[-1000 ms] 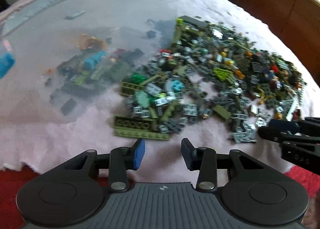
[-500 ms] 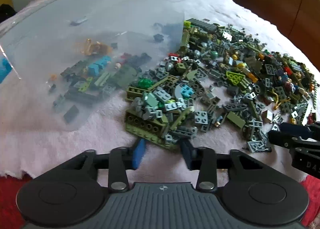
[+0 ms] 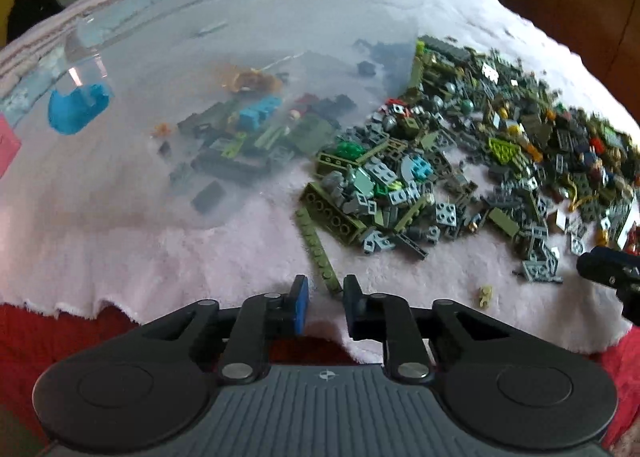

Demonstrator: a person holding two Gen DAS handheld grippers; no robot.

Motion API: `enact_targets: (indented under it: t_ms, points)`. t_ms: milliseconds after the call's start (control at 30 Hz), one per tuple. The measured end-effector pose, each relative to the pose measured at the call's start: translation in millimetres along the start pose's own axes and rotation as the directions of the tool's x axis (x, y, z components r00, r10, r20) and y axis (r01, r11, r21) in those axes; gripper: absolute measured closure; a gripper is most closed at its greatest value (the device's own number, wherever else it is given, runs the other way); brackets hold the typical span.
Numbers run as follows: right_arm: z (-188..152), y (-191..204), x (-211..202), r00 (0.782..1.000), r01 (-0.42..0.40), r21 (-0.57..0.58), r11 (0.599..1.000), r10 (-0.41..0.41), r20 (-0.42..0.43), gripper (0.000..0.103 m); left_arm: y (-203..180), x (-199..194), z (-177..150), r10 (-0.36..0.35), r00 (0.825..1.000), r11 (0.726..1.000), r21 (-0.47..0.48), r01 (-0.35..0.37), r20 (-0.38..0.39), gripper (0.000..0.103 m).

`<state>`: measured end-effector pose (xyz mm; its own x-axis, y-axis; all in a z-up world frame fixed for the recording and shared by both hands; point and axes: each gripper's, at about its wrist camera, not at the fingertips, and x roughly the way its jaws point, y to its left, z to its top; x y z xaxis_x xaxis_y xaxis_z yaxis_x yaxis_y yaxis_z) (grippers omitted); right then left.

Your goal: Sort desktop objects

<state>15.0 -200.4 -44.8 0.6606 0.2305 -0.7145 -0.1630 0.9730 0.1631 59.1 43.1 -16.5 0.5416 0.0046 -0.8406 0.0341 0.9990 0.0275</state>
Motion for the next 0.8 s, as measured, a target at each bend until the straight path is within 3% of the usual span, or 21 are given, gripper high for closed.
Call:
enact_targets:
  t_ms: [200, 367, 600, 700, 800]
  points:
    - [16.7, 45.5, 9.3, 0.993, -0.116, -0.124, 0.986, 0.117, 0.0, 0.081, 2.6, 11.1, -0.8, 0.001, 1.0, 1.0, 0.001, -0.001, -0.003, 0.066]
    - [28.7, 87.3, 32.5, 0.978, -0.207, -0.217, 0.954, 0.2, -0.056, 0.081, 9.9, 10.4, -1.7, -0.02, 1.0, 1.0, 0.01, 0.02, -0.004, 0.075]
    - [37.0, 115.3, 67.8, 0.977, -0.203, -0.259, 0.944, 0.178, -0.118, 0.081, 23.7, 10.5, -1.5, -0.079, 0.997, 0.996, -0.029, 0.08, 0.008, 0.077]
    - [33.5, 115.9, 66.7, 0.978, -0.197, -0.276, 0.941, 0.168, -0.122, 0.094, 22.5, 8.3, -1.0, -0.09, 0.996, 0.996, -0.025, 0.09, 0.022, 0.077]
    - [29.0, 112.6, 60.6, 0.978, -0.195, -0.269, 0.943, 0.166, -0.126, 0.095, 18.3, 7.9, 0.5, -0.091, 0.995, 0.996, -0.009, 0.091, 0.027, 0.077]
